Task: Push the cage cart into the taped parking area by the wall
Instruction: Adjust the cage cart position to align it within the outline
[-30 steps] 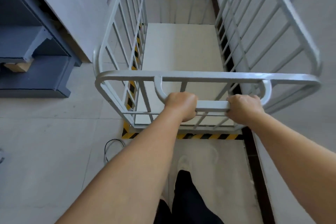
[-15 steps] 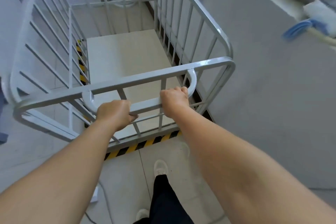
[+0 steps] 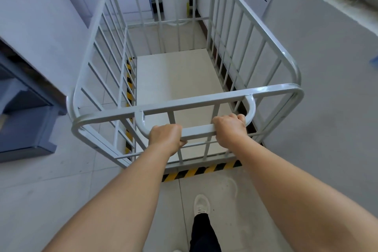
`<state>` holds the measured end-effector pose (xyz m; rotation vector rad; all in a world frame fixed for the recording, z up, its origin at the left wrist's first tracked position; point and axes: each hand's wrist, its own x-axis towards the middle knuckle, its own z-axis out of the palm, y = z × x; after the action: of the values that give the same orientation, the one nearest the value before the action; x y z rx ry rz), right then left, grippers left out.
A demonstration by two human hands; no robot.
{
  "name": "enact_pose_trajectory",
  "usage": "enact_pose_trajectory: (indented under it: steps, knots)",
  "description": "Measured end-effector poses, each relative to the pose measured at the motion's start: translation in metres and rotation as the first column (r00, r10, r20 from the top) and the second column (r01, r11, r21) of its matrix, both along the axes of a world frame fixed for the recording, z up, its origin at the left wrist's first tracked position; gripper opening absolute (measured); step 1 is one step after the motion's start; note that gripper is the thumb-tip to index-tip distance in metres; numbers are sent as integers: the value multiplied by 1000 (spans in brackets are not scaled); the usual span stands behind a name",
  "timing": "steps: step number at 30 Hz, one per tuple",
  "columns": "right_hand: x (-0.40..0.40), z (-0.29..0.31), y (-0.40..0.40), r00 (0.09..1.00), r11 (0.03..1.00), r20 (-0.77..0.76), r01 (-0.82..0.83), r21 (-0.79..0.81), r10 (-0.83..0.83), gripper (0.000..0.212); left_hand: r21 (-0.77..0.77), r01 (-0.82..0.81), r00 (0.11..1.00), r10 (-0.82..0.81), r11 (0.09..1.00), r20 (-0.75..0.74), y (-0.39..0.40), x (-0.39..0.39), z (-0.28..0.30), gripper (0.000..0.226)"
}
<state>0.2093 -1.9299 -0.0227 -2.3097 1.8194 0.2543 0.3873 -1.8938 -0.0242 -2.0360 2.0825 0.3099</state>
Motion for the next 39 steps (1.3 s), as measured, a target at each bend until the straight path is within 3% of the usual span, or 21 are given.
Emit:
enact_pose_trajectory:
  steps: [8,12,14,16,23,29,34,39]
  knots:
    - [-2,4,-1,1000,999,26,-13,33,12,22,-6,-51,997,51,999,-55,5,-3,5,41]
    - [-4,9,0,995,995,105,-8,98,-3,58,-18,-89,965,82,996,-250,17,-1,11,63]
    - [-4,14,6,991,993,135,-12,117,-3,79,-36,-113,942,95,993,-321,28,0,14,68]
    - [-3,21,15,987,993,161,-7,120,-12,87,-48,-142,925,115,989,-362,37,2,19,67]
    - [-5,48,47,947,977,308,28,213,-94,84,-73,-200,910,157,977,-383,69,7,31,63]
    - [-14,66,66,869,939,453,40,340,-201,79,-9,-282,841,243,959,-483,96,10,51,63]
    - [-30,76,78,817,934,523,50,355,-242,76,1,-398,758,330,917,-563,113,9,66,62]
    - [-55,87,93,698,947,656,103,306,-288,72,41,-538,591,411,842,-694,131,-8,74,62]
